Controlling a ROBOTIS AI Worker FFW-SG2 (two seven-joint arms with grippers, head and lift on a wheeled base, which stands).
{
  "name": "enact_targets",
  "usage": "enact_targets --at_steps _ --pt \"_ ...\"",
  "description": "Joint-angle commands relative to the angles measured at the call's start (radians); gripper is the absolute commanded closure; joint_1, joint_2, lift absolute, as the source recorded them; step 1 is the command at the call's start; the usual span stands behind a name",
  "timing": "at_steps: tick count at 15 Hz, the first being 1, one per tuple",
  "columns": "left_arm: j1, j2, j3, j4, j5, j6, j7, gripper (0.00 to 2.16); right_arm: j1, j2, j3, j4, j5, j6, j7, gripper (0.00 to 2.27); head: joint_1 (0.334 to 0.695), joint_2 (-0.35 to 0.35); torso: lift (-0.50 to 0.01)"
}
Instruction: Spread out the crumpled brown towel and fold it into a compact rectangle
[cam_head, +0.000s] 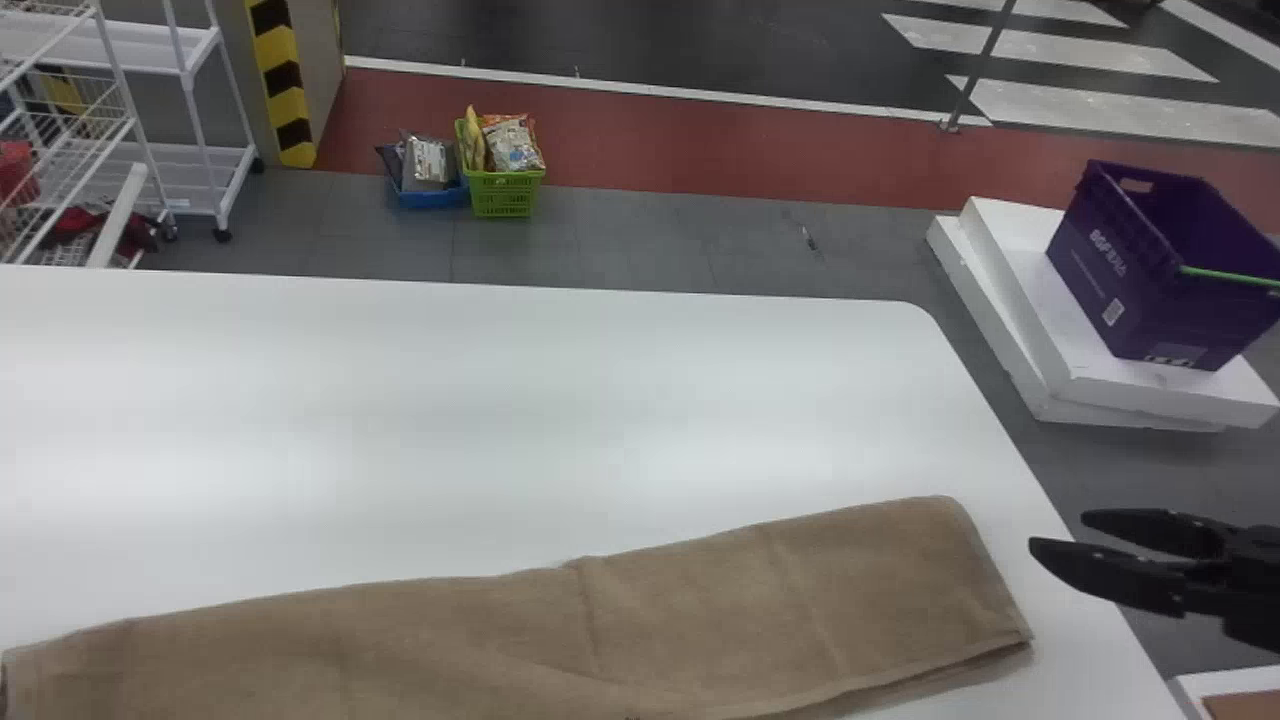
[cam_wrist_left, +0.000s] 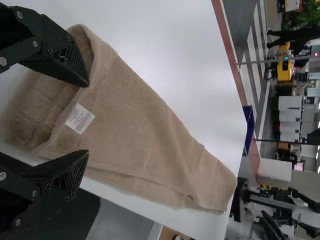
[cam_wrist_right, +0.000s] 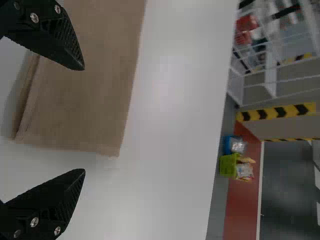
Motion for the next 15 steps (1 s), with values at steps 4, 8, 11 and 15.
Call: enact_targets --at_steps 4,8,11,15 --pt "0.000 0.003 0.023 0.006 0.022 0.139 0.077 0.43 -0.076 0.133 -0.026 0.015 -0.078 0.190 -0.192 0.08 0.695 -0.072 -0.127" --pt "-0.017 -0.001 0.023 -0.001 0.054 0.326 0.172 0.43 -0.128 0.159 -0.105 0.218 -0.159 -0.179 -0.511 0.08 0.695 -0.136 -0.127" --pt "-0.031 -0.004 0.026 -0.006 0.066 0.449 0.203 0.43 -0.193 0.159 -0.127 0.253 -0.126 -0.228 -0.554 0.09 0.695 -0.206 -0.127" --pt "-0.031 -0.035 0.079 -0.049 0.120 0.538 0.209 0.43 -0.240 0.156 -0.102 0.255 -0.078 -0.228 -0.549 0.09 0.695 -0.233 -0.127"
